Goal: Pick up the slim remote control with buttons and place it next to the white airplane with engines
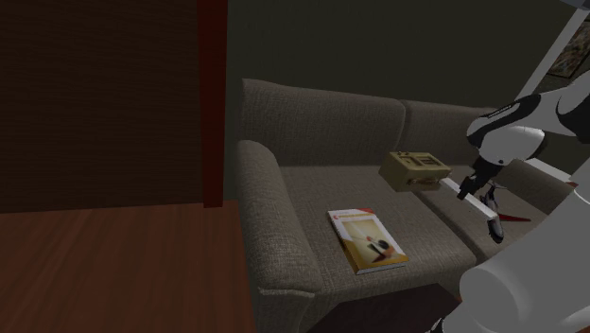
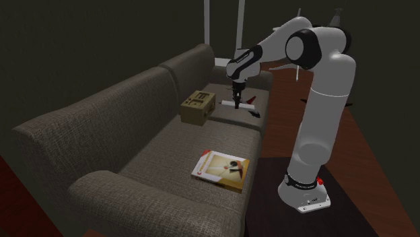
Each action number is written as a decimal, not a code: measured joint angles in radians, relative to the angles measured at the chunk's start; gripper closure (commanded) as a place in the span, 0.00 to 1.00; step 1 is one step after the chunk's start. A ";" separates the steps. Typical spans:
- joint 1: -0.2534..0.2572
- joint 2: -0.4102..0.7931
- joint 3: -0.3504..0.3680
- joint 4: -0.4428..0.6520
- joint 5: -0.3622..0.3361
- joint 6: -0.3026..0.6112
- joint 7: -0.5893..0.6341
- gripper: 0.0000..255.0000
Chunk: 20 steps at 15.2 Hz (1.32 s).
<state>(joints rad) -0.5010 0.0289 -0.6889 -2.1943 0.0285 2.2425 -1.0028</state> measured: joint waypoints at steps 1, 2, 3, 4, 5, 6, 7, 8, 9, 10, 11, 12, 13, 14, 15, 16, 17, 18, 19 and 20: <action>-0.002 0.010 -0.001 -0.004 0.008 0.012 -0.009 1.00; -0.004 0.022 -0.001 -0.011 0.020 0.028 -0.017 1.00; -0.004 0.037 0.000 -0.012 0.032 0.040 -0.024 1.00; -0.004 0.042 0.002 -0.020 0.037 0.052 -0.026 1.00; -0.005 0.049 0.002 -0.029 0.044 0.066 -0.032 1.00; -0.008 0.061 0.003 -0.033 0.055 0.079 -0.042 1.00; -0.010 0.072 0.004 -0.037 0.065 0.091 -0.050 1.00; -0.012 0.084 0.006 -0.043 0.077 0.105 -0.058 1.00; -0.013 0.094 0.008 -0.047 0.087 0.117 -0.064 1.00; -0.016 0.109 0.012 -0.048 0.101 0.130 -0.073 1.00; -0.018 0.119 0.014 -0.051 0.111 0.140 -0.081 1.00; -0.021 0.128 0.017 -0.057 0.121 0.153 -0.089 1.00; -0.023 0.139 0.020 -0.059 0.132 0.163 -0.095 1.00; -0.025 0.151 0.025 -0.063 0.144 0.176 -0.103 1.00; -0.030 0.164 0.029 -0.063 0.158 0.185 -0.113 1.00; -0.034 0.178 0.035 -0.065 0.173 0.198 -0.123 1.00; -0.039 0.190 0.039 -0.069 0.185 0.211 -0.134 1.00; -0.043 0.200 0.043 -0.070 0.196 0.220 -0.142 1.00; -0.046 0.210 0.048 -0.072 0.207 0.229 -0.149 1.00; -0.052 0.225 0.056 -0.075 0.224 0.245 -0.161 1.00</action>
<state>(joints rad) -0.5526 0.2543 -0.6325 -2.2696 0.2524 2.4872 -1.1635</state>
